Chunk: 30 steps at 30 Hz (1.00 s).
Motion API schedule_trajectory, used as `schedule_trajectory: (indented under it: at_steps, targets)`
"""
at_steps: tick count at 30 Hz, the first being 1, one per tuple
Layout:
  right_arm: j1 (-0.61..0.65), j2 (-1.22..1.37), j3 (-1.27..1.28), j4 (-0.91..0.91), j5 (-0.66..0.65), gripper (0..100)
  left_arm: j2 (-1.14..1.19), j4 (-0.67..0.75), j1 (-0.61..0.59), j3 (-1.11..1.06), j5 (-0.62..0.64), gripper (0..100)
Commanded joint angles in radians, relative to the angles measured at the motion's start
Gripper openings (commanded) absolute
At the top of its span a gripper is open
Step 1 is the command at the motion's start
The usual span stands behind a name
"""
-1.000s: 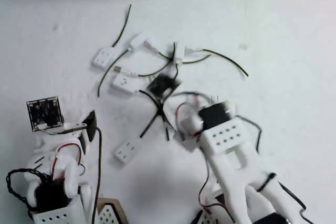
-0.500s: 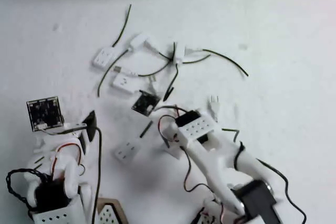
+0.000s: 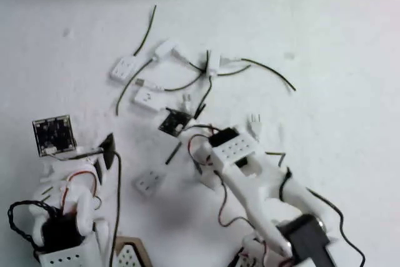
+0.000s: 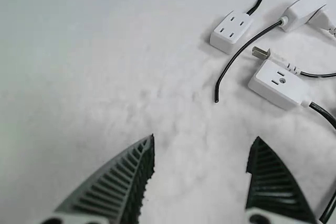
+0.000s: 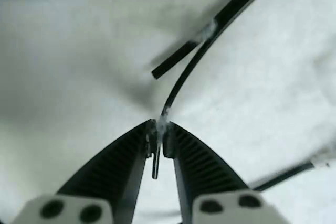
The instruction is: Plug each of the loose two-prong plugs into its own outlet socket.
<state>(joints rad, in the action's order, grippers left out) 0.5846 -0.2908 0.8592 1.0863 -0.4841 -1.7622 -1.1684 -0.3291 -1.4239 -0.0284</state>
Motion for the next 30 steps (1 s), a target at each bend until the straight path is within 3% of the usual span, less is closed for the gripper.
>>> schedule_trajectory:
  at_steps: [1,11,15,23,30]
  targets:
    - [0.012,-0.179,-0.018,0.105,-0.009,1.9,-0.001,0.028,-0.004,0.000,0.003,28]
    - [-0.136,-0.671,-0.020,0.317,-0.021,1.9,-0.001,0.028,-0.002,0.002,0.005,28]
    - [-0.166,-0.797,-0.021,0.354,-0.087,1.9,-0.001,0.028,-0.002,0.002,0.005,28]
    - [-0.272,-0.895,-0.183,0.493,-0.157,1.9,-0.001,0.028,-0.002,0.002,0.005,28]
    - [-0.280,-0.892,-0.330,0.628,-0.166,1.9,-0.001,0.028,-0.002,0.000,0.005,28]
